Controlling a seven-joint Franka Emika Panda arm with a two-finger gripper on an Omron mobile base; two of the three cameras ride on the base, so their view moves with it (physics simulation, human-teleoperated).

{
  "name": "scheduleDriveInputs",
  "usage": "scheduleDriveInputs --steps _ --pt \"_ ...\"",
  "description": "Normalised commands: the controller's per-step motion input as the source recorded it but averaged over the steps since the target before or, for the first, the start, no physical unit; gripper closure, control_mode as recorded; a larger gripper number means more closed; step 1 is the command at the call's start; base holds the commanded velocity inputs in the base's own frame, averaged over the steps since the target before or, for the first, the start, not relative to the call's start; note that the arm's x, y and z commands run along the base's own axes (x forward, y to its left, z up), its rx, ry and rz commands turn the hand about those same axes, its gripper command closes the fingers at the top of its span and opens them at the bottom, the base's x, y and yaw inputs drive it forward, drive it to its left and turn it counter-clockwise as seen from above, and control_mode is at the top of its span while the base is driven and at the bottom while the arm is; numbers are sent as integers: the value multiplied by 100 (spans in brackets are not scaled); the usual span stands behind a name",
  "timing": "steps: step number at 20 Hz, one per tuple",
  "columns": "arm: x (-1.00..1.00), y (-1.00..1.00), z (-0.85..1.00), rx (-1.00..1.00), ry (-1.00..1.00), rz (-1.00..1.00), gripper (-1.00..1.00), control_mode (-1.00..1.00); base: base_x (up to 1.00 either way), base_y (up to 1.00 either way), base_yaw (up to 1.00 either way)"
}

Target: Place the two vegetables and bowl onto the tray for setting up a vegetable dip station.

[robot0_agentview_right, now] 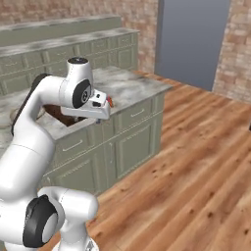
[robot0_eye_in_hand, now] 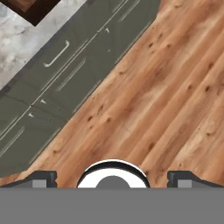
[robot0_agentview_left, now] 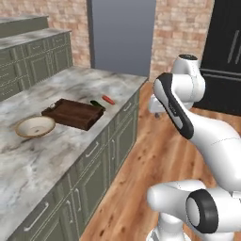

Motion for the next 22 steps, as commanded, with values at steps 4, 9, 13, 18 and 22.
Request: scheduleDriveInputs --steps 4,9,13,18,22 --pt "0 0 0 0 0 0 -100 100 8 -33 37" --pt "0 0 0 0 0 0 -100 100 10 -32 38" --pt "0 0 0 0 0 0 -100 100 8 -31 38" --pt "0 0 0 0 0 0 -100 100 6 -31 41" --pt "0 0 0 0 0 0 -100 100 8 -33 39"
